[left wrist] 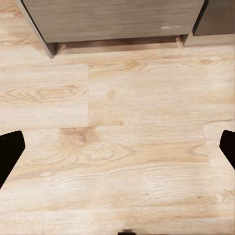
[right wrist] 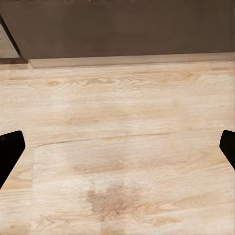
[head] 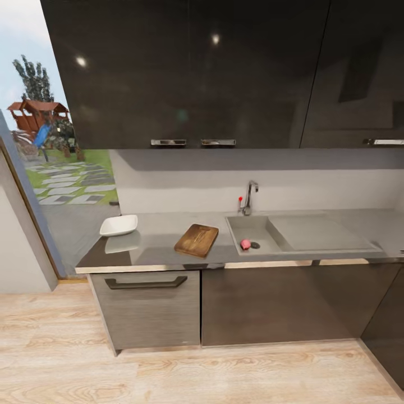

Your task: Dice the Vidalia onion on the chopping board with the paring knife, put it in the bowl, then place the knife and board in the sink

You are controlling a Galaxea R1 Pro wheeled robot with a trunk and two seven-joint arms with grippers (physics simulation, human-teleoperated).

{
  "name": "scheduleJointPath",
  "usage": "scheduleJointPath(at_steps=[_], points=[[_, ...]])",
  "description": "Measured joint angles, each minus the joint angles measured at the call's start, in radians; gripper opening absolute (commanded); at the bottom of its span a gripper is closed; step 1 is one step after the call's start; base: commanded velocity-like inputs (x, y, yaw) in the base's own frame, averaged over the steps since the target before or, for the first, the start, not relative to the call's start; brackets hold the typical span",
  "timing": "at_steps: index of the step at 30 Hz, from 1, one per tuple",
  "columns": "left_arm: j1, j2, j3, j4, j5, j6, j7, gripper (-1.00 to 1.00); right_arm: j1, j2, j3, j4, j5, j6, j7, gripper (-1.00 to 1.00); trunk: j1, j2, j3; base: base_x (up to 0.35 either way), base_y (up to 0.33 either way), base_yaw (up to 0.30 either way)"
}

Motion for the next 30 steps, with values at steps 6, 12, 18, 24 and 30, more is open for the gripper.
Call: scheduleJointPath(at_steps=[6, 12, 18, 24, 30], points=[[0.0, 0.0, 0.0, 0.0, 0.0, 0.0, 0.0, 1.0, 0.0, 0.0, 0.0, 0.0, 0.0, 0.0, 0.0, 1.0, -0.023, 0.042, 0.019, 0.0, 0.0, 0.0], [0.0, 0.0, 0.0, -0.001, 0.0, 0.0, 0.0, 1.0, 0.0, 0.0, 0.0, 0.0, 0.0, 0.0, 0.0, 1.0, -0.046, 0.084, 0.038, 0.0, 0.0, 0.0], [0.0, 0.0, 0.0, 0.0, 0.0, 0.0, 0.0, 1.0, 0.0, 0.0, 0.0, 0.0, 0.0, 0.0, 0.0, 1.0, -0.069, 0.126, 0.057, 0.0, 0.0, 0.0], [0.0, 0.0, 0.0, 0.0, 0.0, 0.0, 0.0, 1.0, 0.0, 0.0, 0.0, 0.0, 0.0, 0.0, 0.0, 1.0, -0.092, 0.168, 0.076, 0.0, 0.0, 0.0], [0.0, 0.0, 0.0, 0.0, 0.0, 0.0, 0.0, 1.0, 0.0, 0.0, 0.0, 0.0, 0.0, 0.0, 0.0, 1.0, -0.115, 0.211, 0.094, 0.0, 0.0, 0.0]])
